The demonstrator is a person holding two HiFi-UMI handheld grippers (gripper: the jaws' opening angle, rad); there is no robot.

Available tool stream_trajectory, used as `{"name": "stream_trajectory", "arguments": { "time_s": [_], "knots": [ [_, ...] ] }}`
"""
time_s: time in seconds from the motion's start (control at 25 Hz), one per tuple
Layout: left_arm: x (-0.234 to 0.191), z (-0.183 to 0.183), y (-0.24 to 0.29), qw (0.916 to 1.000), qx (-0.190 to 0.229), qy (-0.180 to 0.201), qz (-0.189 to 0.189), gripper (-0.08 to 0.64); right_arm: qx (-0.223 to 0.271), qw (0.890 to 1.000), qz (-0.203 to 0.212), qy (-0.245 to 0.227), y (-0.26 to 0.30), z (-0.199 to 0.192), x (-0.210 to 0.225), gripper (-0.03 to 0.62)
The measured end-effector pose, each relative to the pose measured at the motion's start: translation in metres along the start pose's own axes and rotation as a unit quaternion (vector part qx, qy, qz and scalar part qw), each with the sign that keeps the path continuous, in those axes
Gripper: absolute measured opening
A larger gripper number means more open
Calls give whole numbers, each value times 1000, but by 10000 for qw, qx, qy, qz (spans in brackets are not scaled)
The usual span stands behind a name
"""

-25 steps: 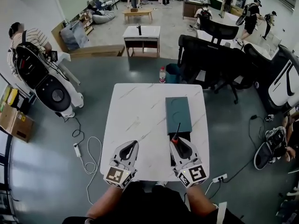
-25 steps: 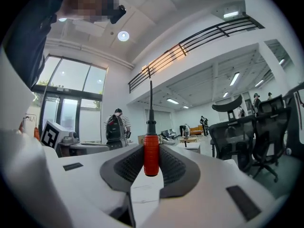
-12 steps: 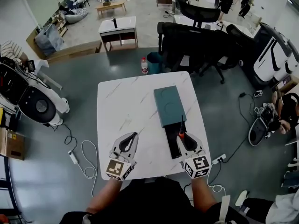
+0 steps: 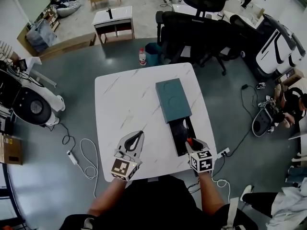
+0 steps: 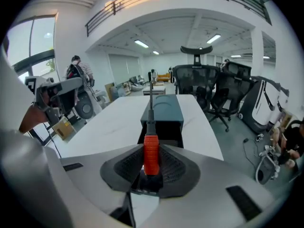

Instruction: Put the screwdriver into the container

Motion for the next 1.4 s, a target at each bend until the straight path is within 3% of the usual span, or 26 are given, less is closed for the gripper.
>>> {"name": "stream_trajectory", "arguments": {
  "time_s": [0.2,0.48,0.84,1.4],
  "knots": [
    [-8,-5,-4,10000,-44,-11,-23,5,-1135,9933,58,212,24,-25,5,107],
    [-19,-12,-14,9998,-29,-156,75,5,-2181,9756,196,121,50,-45,13,107],
    [-34,-7,-24,9999,104,-60,84,5,-2500,9678,180,210,77,-32,17,107],
    [-49,-9,-31,9993,82,-261,254,5,-2883,9569,94,340,103,-35,20,109]
  ]
}}
Point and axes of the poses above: the fingertips, and each gripper's own axes: y forward along the fingers, x to its right, z out of its top, the point moved 7 cm from there along -y, backward along the fingers, and after that the axes turned 9 degrees about -y, right-handed, at the moved point
